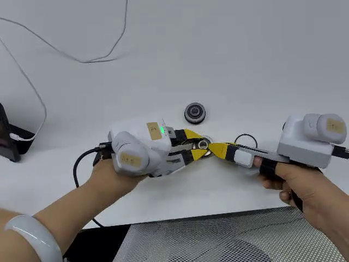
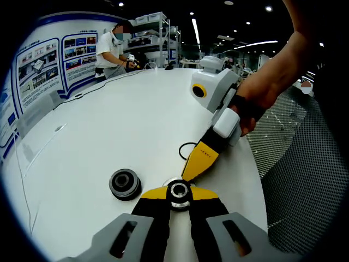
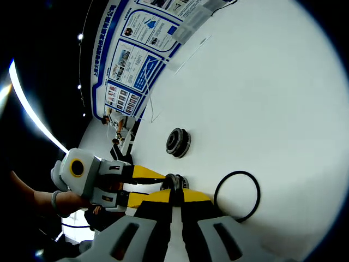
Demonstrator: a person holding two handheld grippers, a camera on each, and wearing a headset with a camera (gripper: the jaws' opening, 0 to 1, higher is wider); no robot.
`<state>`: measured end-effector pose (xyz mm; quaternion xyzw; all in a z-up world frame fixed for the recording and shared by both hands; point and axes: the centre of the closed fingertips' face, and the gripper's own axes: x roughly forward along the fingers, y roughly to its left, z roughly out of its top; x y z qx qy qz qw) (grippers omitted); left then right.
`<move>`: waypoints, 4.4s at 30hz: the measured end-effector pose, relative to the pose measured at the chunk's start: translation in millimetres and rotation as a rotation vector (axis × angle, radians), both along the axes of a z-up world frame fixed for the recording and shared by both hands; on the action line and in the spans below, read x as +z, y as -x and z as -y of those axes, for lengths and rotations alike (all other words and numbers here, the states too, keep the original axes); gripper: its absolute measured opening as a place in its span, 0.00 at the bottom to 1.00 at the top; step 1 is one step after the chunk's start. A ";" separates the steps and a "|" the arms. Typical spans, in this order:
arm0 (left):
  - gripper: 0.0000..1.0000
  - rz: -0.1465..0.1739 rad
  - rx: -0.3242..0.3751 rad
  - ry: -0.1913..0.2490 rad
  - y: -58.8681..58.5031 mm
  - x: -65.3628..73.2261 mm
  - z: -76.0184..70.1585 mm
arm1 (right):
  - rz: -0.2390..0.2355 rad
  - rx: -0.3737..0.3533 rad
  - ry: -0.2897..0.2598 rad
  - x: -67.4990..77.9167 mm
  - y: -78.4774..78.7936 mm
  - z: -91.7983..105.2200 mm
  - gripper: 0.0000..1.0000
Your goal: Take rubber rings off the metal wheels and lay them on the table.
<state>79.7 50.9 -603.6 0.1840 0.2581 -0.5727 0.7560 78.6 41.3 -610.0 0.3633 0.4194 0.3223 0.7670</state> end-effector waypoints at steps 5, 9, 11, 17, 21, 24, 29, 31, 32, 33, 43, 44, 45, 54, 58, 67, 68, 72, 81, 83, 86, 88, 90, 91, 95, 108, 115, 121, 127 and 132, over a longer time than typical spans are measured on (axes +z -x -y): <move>0.12 -0.001 0.001 -0.001 0.0 0.2 0.2 | 0.015 0.004 0.011 -0.3 -1.0 0.2 0.06; 0.12 0.001 -0.002 -0.004 0.0 -0.3 -0.1 | 0.021 0.001 0.026 -0.2 -1.2 0.3 0.06; 0.12 0.000 -0.001 -0.003 -0.2 -0.8 -0.6 | 0.025 0.002 0.034 -0.3 -1.4 0.4 0.06; 0.12 0.001 -0.002 -0.005 -0.7 -1.4 -0.9 | 0.049 0.023 0.085 0.6 -1.9 0.0 0.06; 0.12 0.001 -0.001 -0.006 -0.8 -1.4 -0.7 | 0.058 0.031 0.108 -2.9 -2.3 2.0 0.06; 0.12 0.001 -0.002 -0.006 -1.1 -1.9 -1.1 | 0.061 0.031 0.119 -2.5 -2.1 1.9 0.06; 0.12 0.001 -0.002 -0.007 -1.0 -2.3 -1.3 | 0.074 0.034 0.149 -1.4 -1.6 1.4 0.06; 0.12 0.001 -0.001 -0.008 -1.0 -2.6 -1.6 | 0.083 0.037 0.167 -0.6 -1.2 0.9 0.06; 0.12 0.001 -0.001 -0.008 -1.0 -2.4 -1.4 | 0.084 0.037 0.172 -0.7 -1.2 1.0 0.06; 0.12 0.001 0.000 -0.007 -0.8 -2.1 -1.2 | 0.088 0.038 0.181 -0.6 -1.3 1.1 0.06; 0.12 0.000 -0.001 -0.006 -0.6 -1.3 -0.6 | 0.141 0.081 0.289 -0.9 -2.1 1.9 0.06; 0.12 0.000 -0.001 -0.006 -0.6 -1.4 -0.7 | 0.144 0.081 0.292 -1.1 -2.3 2.4 0.06; 0.12 0.000 -0.001 -0.007 -0.7 -1.4 -0.6 | 0.140 0.076 0.290 -2.4 -2.9 3.2 0.06; 0.12 -0.003 0.004 -0.001 -1.3 -0.8 -0.8 | -0.028 -0.069 -0.005 1.6 -5.6 3.4 0.02; 0.12 -0.004 0.001 -0.006 -1.4 -0.4 -0.3 | 0.042 -0.015 0.131 -5.0 -3.7 6.0 0.02; 0.12 -0.006 0.005 0.000 -1.9 -0.3 -0.6 | 0.059 0.012 0.172 -7.4 -4.7 6.8 0.07; 0.12 -0.006 0.004 0.000 -1.8 -0.1 -0.4 | 0.049 -0.002 0.169 -8.3 -6.3 8.9 0.08; 0.12 -0.006 0.005 0.001 -2.1 -0.3 -0.6 | 0.036 -0.016 0.131 -4.4 -5.2 10.1 0.08; 0.12 -0.007 0.007 0.003 -2.7 -1.2 -1.1 | 0.022 -0.001 0.106 -4.7 -2.3 -0.2 0.17; 0.12 -0.008 0.009 0.004 -2.6 -1.1 -1.0 | 0.020 -0.008 0.098 -3.7 -1.9 -1.2 0.18; 0.12 -0.007 0.010 0.005 -2.7 -1.0 -1.0 | 0.011 -0.012 0.090 -2.6 -1.5 -1.9 0.18; 0.12 -0.007 0.010 0.006 -2.6 -0.8 -0.9 | 0.009 -0.006 0.089 -1.4 -0.9 -1.6 0.18; 0.12 -0.007 0.010 0.006 -2.5 -0.5 -0.7 | 0.003 -0.004 0.076 1.3 -0.5 -1.9 0.16; 0.12 -0.007 0.010 0.006 -2.5 -0.5 -0.7 | 0.012 0.001 0.076 2.7 0.1 -1.9 0.16; 0.12 -0.006 0.010 0.007 -2.5 -0.8 -1.0 | 0.005 -0.002 0.051 1.3 1.2 -4.0 0.16; 0.12 -0.006 0.011 0.012 -2.2 -1.3 -1.8 | -0.023 -0.044 -0.007 4.2 1.4 2.5 0.12; 0.12 -0.007 0.012 0.012 -2.1 -1.0 -1.6 | -0.016 -0.048 0.020 0.1 -0.6 4.0 0.04; 0.12 -0.007 0.012 0.012 -2.1 -1.0 -1.5 | 0.000 -0.050 0.036 0.9 -2.2 3.7 0.02; 0.12 -0.009 0.015 0.015 -1.9 -0.6 -1.2 | 0.019 -0.042 0.046 1.6 -3.1 2.5 0.01; 0.12 -0.012 0.016 0.017 -2.2 -1.0 -1.8 | 0.020 -0.039 0.045 2.9 -3.5 0.1 0.01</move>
